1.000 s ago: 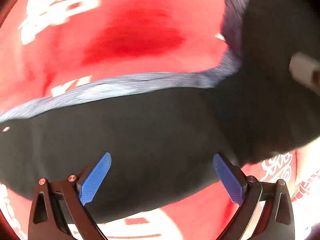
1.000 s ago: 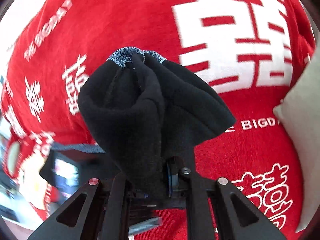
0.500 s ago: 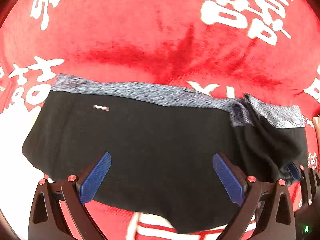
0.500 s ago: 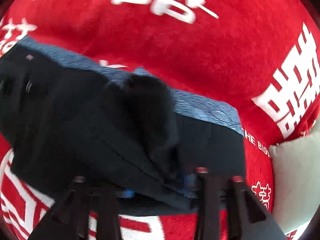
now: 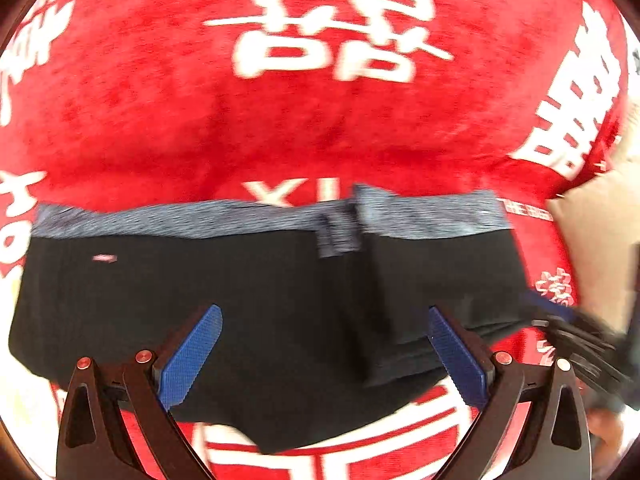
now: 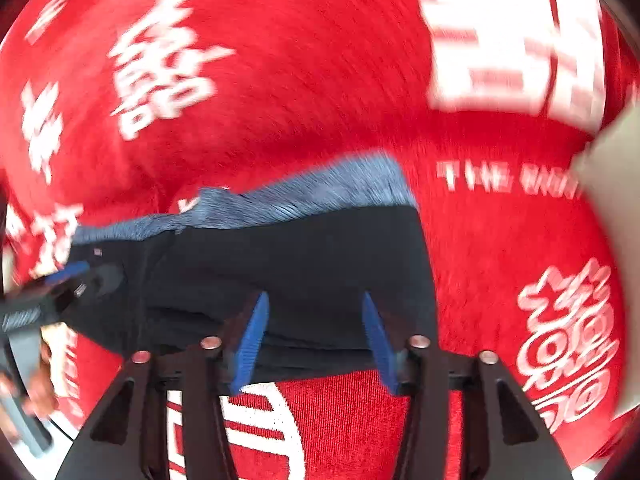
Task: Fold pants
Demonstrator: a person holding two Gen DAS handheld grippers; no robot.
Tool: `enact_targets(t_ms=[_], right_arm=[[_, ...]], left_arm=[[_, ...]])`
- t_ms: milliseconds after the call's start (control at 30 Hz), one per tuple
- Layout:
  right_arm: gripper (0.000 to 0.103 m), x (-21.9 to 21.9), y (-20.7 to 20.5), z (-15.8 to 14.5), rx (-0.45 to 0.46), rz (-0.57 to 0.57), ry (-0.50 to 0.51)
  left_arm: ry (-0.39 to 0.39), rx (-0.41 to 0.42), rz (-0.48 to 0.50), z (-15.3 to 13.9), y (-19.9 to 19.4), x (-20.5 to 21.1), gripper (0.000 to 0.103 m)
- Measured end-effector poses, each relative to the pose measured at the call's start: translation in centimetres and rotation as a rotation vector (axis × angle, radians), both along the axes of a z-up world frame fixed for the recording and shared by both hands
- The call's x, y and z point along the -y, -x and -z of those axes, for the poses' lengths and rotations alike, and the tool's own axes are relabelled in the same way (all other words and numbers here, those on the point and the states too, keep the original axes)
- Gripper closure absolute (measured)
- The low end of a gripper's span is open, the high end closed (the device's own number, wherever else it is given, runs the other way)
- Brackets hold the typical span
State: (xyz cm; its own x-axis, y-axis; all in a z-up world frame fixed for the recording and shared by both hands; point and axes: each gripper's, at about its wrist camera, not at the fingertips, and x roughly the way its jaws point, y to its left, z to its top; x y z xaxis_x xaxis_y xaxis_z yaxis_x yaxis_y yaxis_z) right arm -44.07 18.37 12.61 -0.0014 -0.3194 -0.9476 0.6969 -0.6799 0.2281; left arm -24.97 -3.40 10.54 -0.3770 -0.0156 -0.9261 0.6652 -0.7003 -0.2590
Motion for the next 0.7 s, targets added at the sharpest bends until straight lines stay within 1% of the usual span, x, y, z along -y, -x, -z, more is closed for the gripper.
enact_targets(t_ms=[33, 67, 100, 167, 200, 267, 333, 367, 400, 467, 533, 567, 600, 633, 667, 700], right_arm=[[0.059, -0.3, 0.9, 1.5, 0.072, 0.039, -0.010], [0.059, -1.1, 1.2, 2.2, 0.111, 0.068, -0.004], [0.059, -1.5, 1.3, 2.6, 0.124, 0.078, 0.017], [0.059, -1.7, 0.7, 2.1, 0.095, 0.051, 0.020], [0.059, -1.6, 0.4, 2.0, 0.078, 0.037, 0.014], [0.059, -1.4, 0.0, 2.0, 0.065, 0.022, 0.007], [0.059, -1.3, 0.1, 2.1, 0.079, 0.035, 0.018], [0.059, -1.5, 0.4, 2.2, 0.098, 0.053, 0.030], [0.059, -1.7, 0.7, 2.2, 0.115, 0.068, 0.042], [0.059, -2.0, 1.1, 2.3, 0.135, 0.082, 0.054], [0.059, -2.0, 1.2, 2.3, 0.140, 0.081, 0.059], [0.059, -2.0, 1.2, 2.2, 0.137, 0.079, 0.057], [0.059, -2.1, 1.3, 2.1, 0.137, 0.079, 0.057], [0.059, -2.2, 1.4, 1.9, 0.135, 0.083, 0.055], [0.059, -2.3, 1.5, 1.6, 0.134, 0.088, 0.056], [0.059, -2.4, 1.7, 1.4, 0.144, 0.094, 0.063]], left_arm=[[-0.021, -0.007, 0.012, 0.0, 0.4, -0.1, 0.000], [-0.053, -0.013, 0.029, 0.2, 1.0, -0.2, 0.000], [-0.070, -0.016, 0.038, 0.6, 1.5, -0.3, 0.000], [-0.126, -0.037, 0.060, 1.2, 2.6, -0.4, 0.001], [-0.147, -0.045, 0.066, 1.3, 2.9, -0.5, 0.010], [-0.185, -0.041, 0.083, 1.7, 3.5, -0.7, 0.017], [-0.200, -0.046, 0.097, 2.2, 3.9, -1.1, 0.018], [-0.205, -0.049, 0.110, 2.3, 4.2, -1.3, 0.026], [-0.212, -0.042, 0.125, 2.5, 4.4, -1.6, 0.033], [-0.228, -0.002, 0.146, 3.3, 5.0, -2.0, 0.035], [-0.243, 0.031, 0.157, 4.1, 5.2, -2.3, 0.043], [-0.233, 0.048, 0.159, 4.3, 5.2, -2.4, 0.054], [-0.223, 0.063, 0.162, 4.4, 5.2, -2.5, 0.074], [-0.224, 0.068, 0.162, 4.3, 5.1, -2.5, 0.089], [-0.270, 0.039, 0.156, 4.1, 4.7, -2.4, 0.098], [-0.304, 0.003, 0.146, 3.7, 4.4, -2.3, 0.098]])
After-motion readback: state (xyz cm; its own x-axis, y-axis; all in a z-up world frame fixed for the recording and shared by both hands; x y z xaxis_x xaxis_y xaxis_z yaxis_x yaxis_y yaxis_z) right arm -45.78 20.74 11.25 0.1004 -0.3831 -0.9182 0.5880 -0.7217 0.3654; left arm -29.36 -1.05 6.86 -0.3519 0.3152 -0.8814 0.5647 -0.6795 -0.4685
